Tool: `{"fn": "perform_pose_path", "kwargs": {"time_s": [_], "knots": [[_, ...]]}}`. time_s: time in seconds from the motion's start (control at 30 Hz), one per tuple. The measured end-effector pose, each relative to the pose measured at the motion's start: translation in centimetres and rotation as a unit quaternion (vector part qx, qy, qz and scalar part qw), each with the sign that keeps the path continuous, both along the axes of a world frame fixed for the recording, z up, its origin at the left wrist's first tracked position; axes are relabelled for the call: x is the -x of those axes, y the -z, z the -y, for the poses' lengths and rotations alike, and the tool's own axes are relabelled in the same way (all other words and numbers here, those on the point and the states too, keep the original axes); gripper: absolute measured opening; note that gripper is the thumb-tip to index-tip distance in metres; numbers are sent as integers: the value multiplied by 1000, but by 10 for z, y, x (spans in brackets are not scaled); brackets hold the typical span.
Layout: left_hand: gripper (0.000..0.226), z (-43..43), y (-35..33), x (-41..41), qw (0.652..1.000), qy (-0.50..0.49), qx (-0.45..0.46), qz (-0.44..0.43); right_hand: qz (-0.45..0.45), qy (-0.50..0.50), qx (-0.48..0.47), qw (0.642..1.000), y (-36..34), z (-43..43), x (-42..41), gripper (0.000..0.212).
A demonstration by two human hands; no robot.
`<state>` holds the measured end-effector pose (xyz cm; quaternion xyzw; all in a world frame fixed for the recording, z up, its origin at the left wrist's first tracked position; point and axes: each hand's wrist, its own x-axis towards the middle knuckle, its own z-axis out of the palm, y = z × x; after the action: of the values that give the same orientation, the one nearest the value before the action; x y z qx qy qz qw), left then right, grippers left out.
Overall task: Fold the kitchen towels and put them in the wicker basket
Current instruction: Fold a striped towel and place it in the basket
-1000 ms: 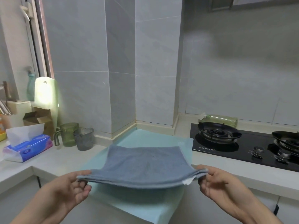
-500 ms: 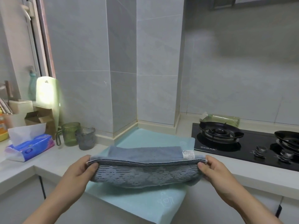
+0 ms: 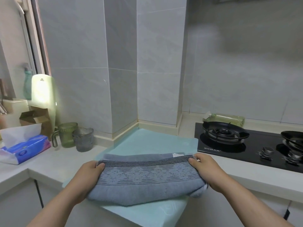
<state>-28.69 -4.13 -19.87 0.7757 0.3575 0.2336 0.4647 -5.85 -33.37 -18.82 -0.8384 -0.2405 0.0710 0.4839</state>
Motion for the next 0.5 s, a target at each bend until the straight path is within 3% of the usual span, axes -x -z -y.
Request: {"fn": "perform_pose_path", "kwargs": {"time_s": [0.2, 0.5], "knots": [[32, -32, 4, -35, 999, -6, -13, -49, 25, 4, 70, 997, 3, -29, -35, 32], [32, -54, 5, -74, 980, -33, -149, -126, 28, 20, 133, 990, 15, -59, -69, 31]]}}
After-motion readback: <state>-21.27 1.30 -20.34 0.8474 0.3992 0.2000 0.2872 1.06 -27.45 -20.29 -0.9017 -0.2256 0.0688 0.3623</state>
